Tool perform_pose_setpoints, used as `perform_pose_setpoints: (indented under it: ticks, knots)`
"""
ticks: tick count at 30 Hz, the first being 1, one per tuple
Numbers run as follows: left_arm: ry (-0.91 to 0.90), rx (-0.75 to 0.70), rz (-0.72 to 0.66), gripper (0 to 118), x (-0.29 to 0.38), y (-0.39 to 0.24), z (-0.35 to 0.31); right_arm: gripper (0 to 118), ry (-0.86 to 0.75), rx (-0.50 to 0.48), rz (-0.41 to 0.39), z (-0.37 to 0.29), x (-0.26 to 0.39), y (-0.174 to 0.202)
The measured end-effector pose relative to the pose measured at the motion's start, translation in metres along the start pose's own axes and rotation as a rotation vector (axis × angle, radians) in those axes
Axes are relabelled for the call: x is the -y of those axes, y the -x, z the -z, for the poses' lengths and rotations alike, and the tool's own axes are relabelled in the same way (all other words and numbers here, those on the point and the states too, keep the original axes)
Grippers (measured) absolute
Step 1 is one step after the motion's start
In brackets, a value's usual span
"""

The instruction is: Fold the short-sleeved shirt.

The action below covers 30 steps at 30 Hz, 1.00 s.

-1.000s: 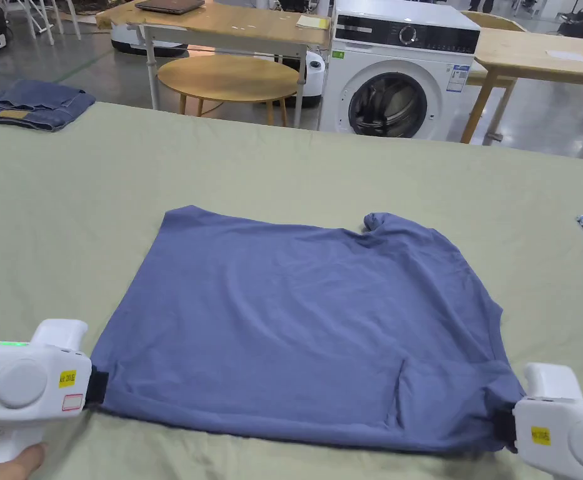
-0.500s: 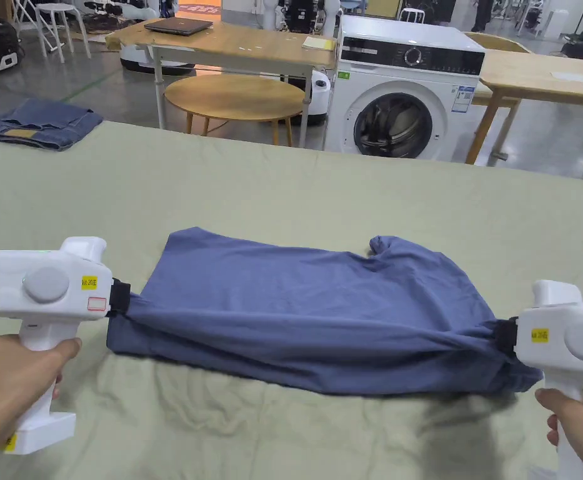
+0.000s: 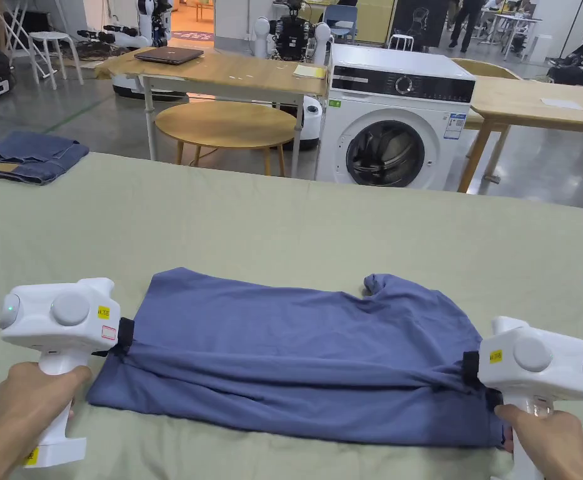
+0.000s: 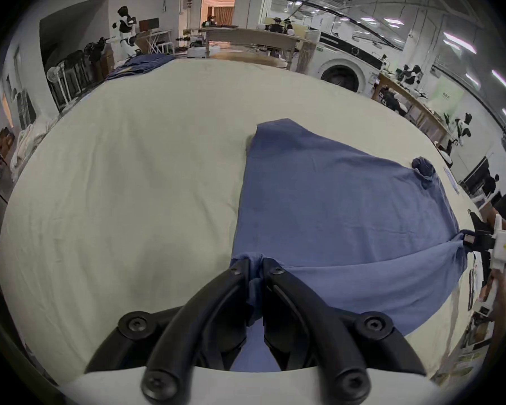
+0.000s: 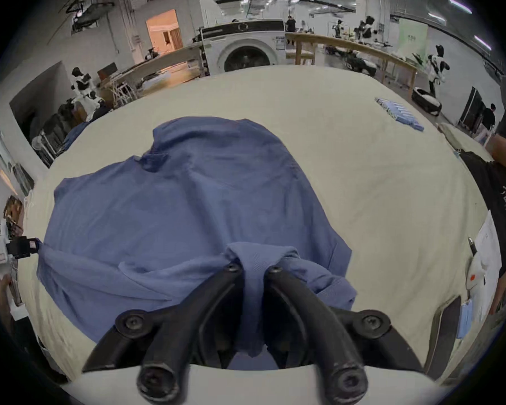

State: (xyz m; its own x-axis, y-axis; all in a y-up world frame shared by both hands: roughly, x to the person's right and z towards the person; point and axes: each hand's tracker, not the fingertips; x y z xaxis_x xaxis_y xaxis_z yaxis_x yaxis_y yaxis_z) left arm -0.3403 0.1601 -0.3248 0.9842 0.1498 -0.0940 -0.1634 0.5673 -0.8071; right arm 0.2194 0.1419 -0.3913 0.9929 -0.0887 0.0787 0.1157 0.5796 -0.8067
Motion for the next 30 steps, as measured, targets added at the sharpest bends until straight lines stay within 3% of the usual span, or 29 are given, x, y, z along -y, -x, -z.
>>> perform_pose_setpoints:
  ticks: [3,4,6,7,12,14,15,16,18,19,24,26,30]
  knots:
    - [-0.013,-0.001,-0.003,6,-0.002,-0.002,-0.003,15,-0.05,0.024,-0.015,-0.005,0.005,0.004]
    - [-0.026,0.007,0.005,15,0.0,-0.002,-0.008,24,-0.081,0.023,-0.019,-0.009,0.008,0.006]
    - [-0.053,0.029,0.008,31,0.002,-0.003,-0.014,54,-0.155,0.017,-0.037,-0.024,0.013,0.013]
    - [-0.063,0.032,0.011,32,0.005,-0.005,-0.021,62,-0.198,0.029,-0.049,-0.031,0.017,0.016]
    - [-0.236,0.034,0.053,32,0.024,-0.022,-0.055,62,-0.422,0.01,-0.128,-0.078,0.043,0.048]
    - [-0.338,0.038,0.078,32,0.035,-0.031,-0.067,51,-0.506,0.017,-0.156,-0.096,0.057,0.064]
    - [-0.387,0.027,0.096,32,0.043,-0.037,-0.075,38,-0.556,0.021,-0.157,-0.104,0.065,0.07]
    - [-0.442,0.004,0.108,25,0.051,-0.045,-0.083,18,-0.593,0.027,-0.167,-0.112,0.072,0.078]
    - [-0.499,-0.045,0.164,3,0.062,-0.059,-0.092,7,-0.643,0.032,-0.17,-0.124,0.083,0.091]
    - [-0.52,-0.063,0.194,0,0.068,-0.066,-0.096,0,-0.647,0.02,-0.172,-0.129,0.087,0.095]
    - [-0.55,-0.041,0.221,0,0.086,-0.077,-0.11,0,-0.662,-0.037,-0.145,-0.143,0.101,0.105]
    - [-0.542,-0.061,0.224,0,0.089,-0.076,-0.11,0,-0.662,-0.018,-0.152,-0.144,0.107,0.109]
    - [-0.385,-0.069,0.182,0,0.08,-0.052,-0.098,0,-0.638,-0.034,-0.149,-0.143,0.113,0.104]
